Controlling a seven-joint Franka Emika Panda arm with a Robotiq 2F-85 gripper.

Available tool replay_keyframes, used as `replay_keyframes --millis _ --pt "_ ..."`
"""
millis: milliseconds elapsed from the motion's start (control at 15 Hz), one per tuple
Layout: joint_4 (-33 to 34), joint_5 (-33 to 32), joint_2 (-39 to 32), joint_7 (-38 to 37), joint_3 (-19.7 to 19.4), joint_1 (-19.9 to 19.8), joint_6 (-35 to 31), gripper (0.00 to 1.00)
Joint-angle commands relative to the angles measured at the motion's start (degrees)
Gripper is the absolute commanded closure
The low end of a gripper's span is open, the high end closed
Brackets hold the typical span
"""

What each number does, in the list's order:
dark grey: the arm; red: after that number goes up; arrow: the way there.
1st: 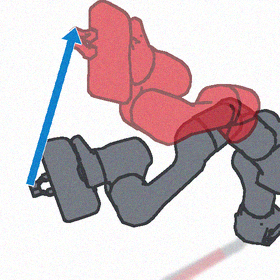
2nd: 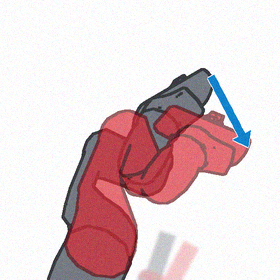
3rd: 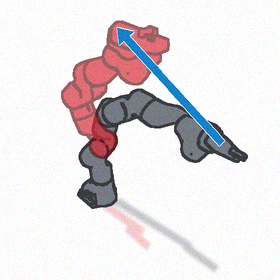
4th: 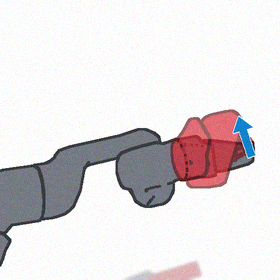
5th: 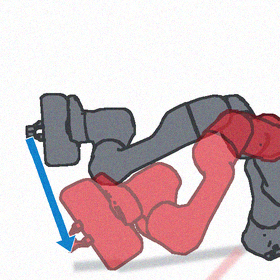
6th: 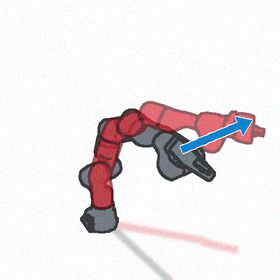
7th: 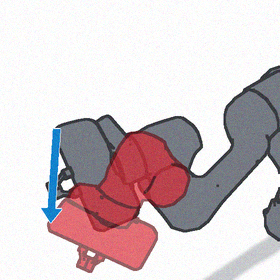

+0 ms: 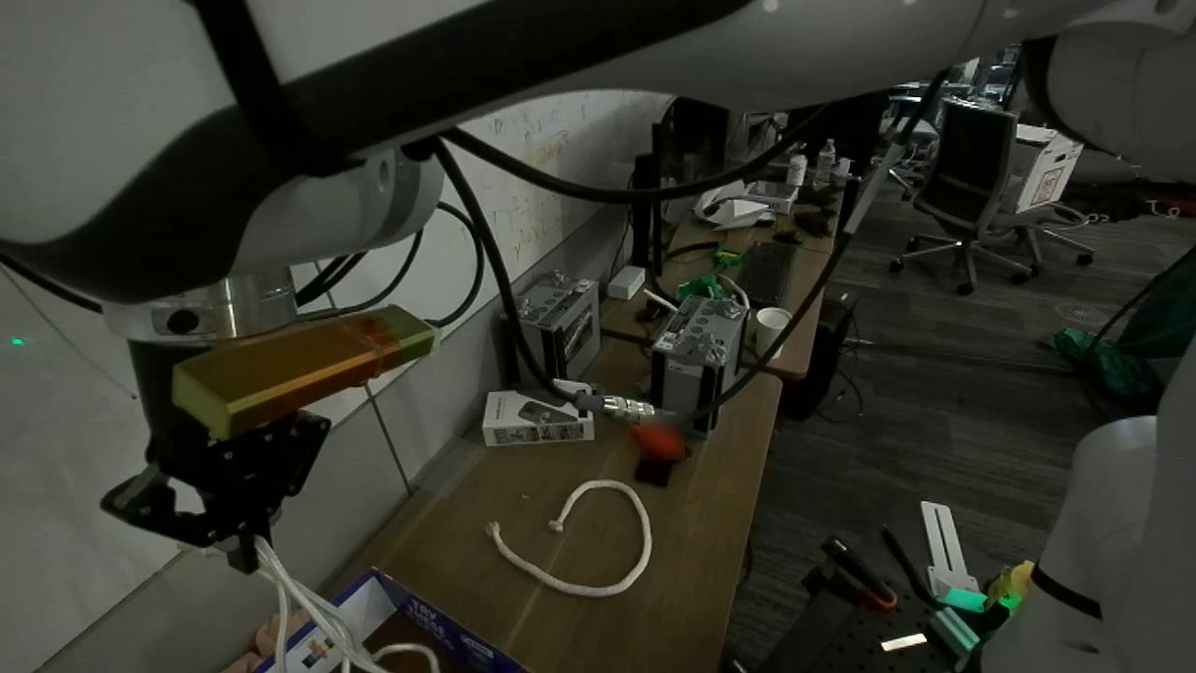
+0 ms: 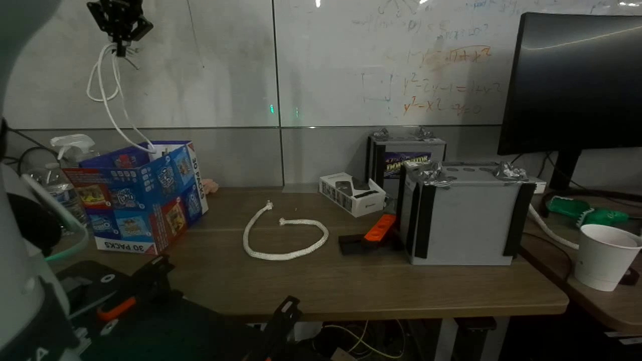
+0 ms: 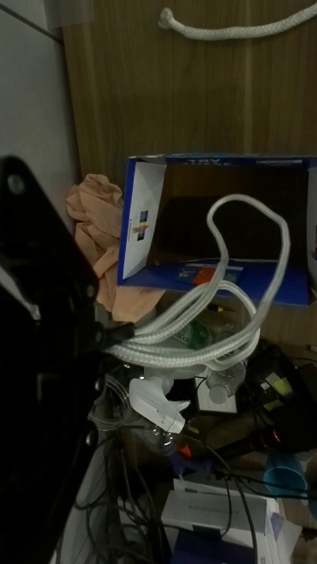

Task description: Put the ropes in the blue box.

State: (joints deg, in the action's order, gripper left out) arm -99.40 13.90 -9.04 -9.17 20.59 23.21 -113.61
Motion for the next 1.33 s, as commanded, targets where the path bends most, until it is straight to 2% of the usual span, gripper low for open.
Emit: replay_keyframes --millis 0,733,800,867,933,1267 --pt "-0.17 -0.58 -1.84 0.80 0.06 -0.02 -0.67 0.97" --pt "-0.73 1.05 -8.63 6.05 -0.47 -1.48 0.81 0.97" --pt "-0.60 1.28 -8.73 6.51 -0.39 -1.73 1.54 0.68" --pt "-0.66 1.25 -8.74 6.50 -0.45 -1.85 1.68 0.68" --pt "-0.88 1.17 -8.72 6.63 -0.51 -1.98 1.73 0.63" --pt "-2.33 -0.43 -6.97 5.45 -1.73 -2.81 2.50 0.23"
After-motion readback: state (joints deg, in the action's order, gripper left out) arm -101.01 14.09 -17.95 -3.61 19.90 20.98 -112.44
